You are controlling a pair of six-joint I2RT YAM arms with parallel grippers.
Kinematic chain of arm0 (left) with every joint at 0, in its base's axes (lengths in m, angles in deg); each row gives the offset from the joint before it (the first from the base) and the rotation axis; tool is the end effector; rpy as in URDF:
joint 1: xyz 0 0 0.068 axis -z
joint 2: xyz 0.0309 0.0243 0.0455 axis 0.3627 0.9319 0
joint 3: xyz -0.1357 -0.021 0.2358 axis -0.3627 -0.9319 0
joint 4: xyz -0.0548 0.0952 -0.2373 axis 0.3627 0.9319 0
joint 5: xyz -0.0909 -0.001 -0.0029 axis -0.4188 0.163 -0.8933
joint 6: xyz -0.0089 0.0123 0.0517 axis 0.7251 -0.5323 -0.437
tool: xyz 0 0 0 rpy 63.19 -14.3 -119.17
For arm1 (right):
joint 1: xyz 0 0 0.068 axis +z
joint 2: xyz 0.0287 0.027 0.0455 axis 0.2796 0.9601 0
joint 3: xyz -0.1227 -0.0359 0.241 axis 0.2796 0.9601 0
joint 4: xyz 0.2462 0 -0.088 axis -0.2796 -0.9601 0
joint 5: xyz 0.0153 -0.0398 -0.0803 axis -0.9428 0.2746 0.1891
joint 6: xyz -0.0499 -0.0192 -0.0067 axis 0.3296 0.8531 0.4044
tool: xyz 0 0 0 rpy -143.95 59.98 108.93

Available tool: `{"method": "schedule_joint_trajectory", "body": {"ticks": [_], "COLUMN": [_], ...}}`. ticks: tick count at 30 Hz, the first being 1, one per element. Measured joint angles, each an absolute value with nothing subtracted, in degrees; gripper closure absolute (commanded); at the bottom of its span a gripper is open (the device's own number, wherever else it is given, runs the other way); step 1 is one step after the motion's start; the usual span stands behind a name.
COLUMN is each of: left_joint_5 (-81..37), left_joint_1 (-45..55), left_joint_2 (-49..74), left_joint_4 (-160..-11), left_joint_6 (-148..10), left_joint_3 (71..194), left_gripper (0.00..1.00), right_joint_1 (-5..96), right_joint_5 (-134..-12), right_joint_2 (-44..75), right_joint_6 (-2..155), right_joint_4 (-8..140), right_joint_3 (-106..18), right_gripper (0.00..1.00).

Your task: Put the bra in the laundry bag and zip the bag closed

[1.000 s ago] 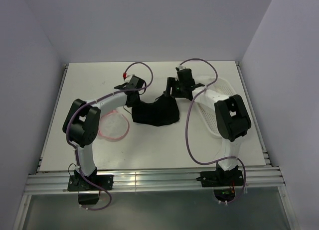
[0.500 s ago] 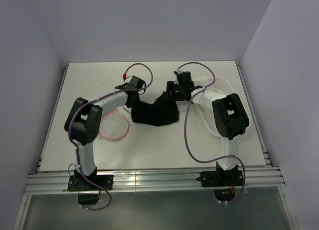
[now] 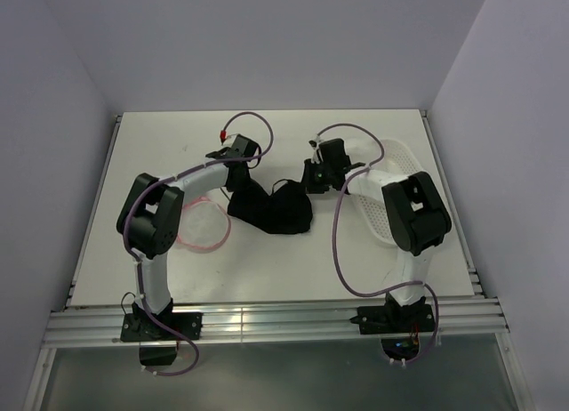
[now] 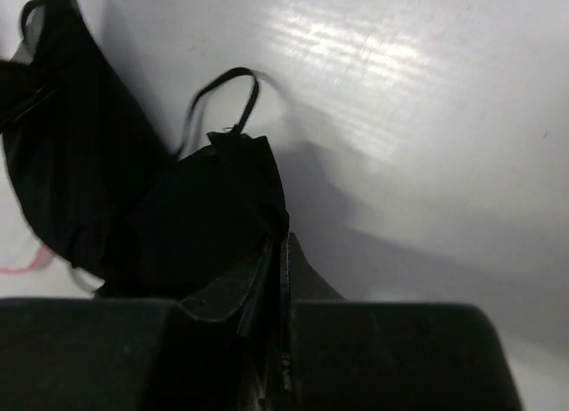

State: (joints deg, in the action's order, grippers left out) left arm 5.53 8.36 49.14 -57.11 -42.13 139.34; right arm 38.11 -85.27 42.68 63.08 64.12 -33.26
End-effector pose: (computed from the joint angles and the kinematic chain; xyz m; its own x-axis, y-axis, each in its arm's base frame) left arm 0.3648 -0.1942 0.1802 -0.7863 -0.2317 -0.5728 -0.2144 0.9717 -0.0987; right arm 0.3643 0.1591 0.1607 -0.8235 0.0178 -0.5670 -0.3021 0.8322 0.4649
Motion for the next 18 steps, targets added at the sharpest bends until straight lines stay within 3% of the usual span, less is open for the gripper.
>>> {"method": "schedule_joint_trajectory", "body": {"ticks": [1,2,5,11,18], "left_joint_5": [5.6,5.7,5.9,5.9,5.9], "left_joint_1": [8.3,8.3,8.3,8.3,8.3], "left_joint_2": [49.1,49.1,49.1,49.1,49.1], "left_joint_4": [-57.1,-57.1,-57.1,-57.2,-57.3], "left_joint_6": [-42.1,-42.1,-42.1,-42.1,-42.1], "left_joint_3": [139.3,139.3,139.3,139.3,139.3], "left_gripper": [1.0,1.0,1.0,1.0,1.0], "right_joint_1": [38.1,38.1,38.1,38.1,38.1], "right_joint_5": [-85.8,-86.3,-87.9,-89.4,-89.2], "right_joint_2": [41.7,40.8,37.3,34.3,35.7], "right_joint_6": [63.1,63.1,63.0,62.3,61.5], "right_joint_4": [64.1,64.1,64.2,65.8,67.7], "right_joint_3": [-32.4,-31.8,-29.7,-28.2,-27.9], "right_gripper": [0.89,0.76,0.54,0.47,0.48]}}
